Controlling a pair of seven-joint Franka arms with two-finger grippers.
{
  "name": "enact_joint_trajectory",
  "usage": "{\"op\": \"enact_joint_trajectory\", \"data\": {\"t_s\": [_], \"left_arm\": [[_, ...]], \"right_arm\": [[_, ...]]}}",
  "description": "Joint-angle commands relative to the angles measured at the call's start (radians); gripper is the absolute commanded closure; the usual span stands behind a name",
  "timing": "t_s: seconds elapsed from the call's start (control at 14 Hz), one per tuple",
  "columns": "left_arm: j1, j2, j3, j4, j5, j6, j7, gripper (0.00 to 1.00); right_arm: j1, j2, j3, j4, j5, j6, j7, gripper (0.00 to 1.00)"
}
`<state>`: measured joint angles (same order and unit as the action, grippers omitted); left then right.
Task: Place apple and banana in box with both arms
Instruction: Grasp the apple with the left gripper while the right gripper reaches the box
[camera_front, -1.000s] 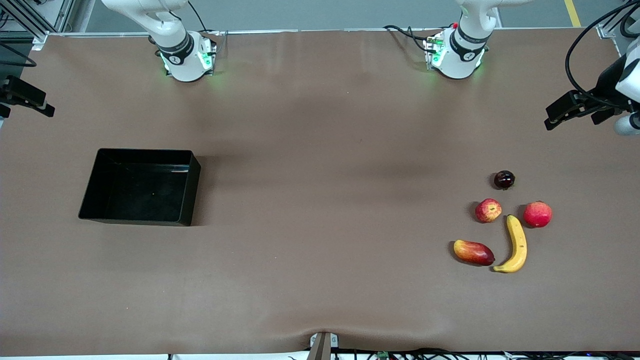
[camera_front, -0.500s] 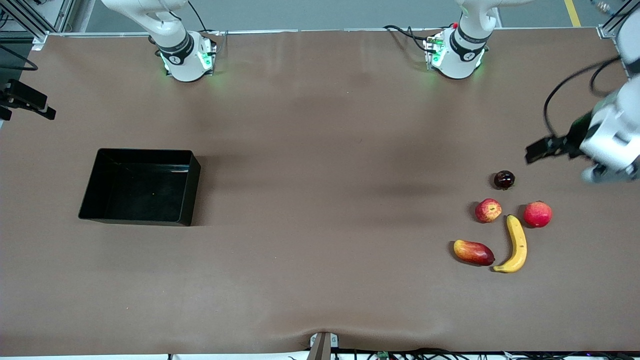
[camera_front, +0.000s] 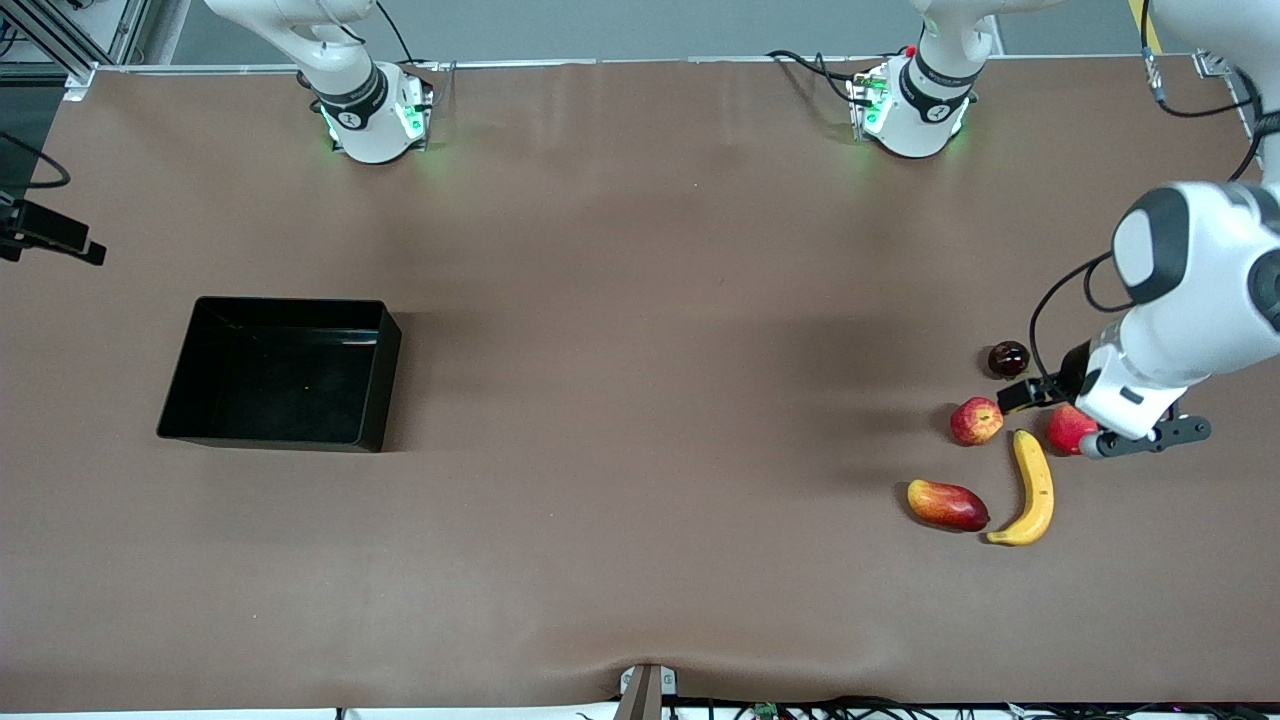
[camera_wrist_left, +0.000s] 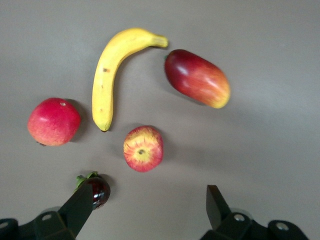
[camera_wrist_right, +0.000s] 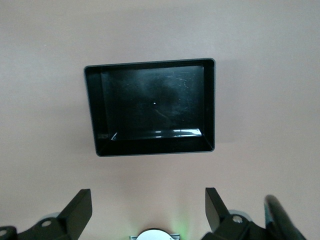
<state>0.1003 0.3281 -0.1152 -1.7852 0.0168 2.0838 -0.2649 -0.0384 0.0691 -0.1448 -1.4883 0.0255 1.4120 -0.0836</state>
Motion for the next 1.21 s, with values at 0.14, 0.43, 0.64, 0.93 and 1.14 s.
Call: {"op": "enact_joint_trajectory", "data": {"t_s": [0.14, 0.43, 0.64, 0.93, 1.14], "left_arm": [[0.021, 0.081, -0.004, -0.054, -0.003, 0.138, -0.117, 0.0], [0.036, 0.158, -0.006, -0.132, -0.003, 0.356, -0.139, 0.0], [0.036, 0.201, -0.004, -0.137, -0.003, 0.384, -0.139, 0.0], [0.036, 0.207, -0.006, -0.168, -0.003, 0.383, -0.139, 0.0], [0.036, 0.216, -0.006, -0.178, -0.003, 0.38, -0.131, 0.47]], "right_arm": [[-0.041, 0.159, 0.019, 0.007, -0.012, 0.091, -0.025, 0.0], [-0.049, 0.325, 0.019, 0.003, -0.01, 0.201, -0.165, 0.0], [-0.089, 0.4, 0.019, -0.007, -0.01, 0.313, -0.206, 0.0], [-0.159, 0.429, 0.019, -0.16, -0.012, 0.529, -0.332, 0.0], [-0.192, 0.428, 0.022, -0.3, -0.007, 0.649, -0.338, 0.0]]}}
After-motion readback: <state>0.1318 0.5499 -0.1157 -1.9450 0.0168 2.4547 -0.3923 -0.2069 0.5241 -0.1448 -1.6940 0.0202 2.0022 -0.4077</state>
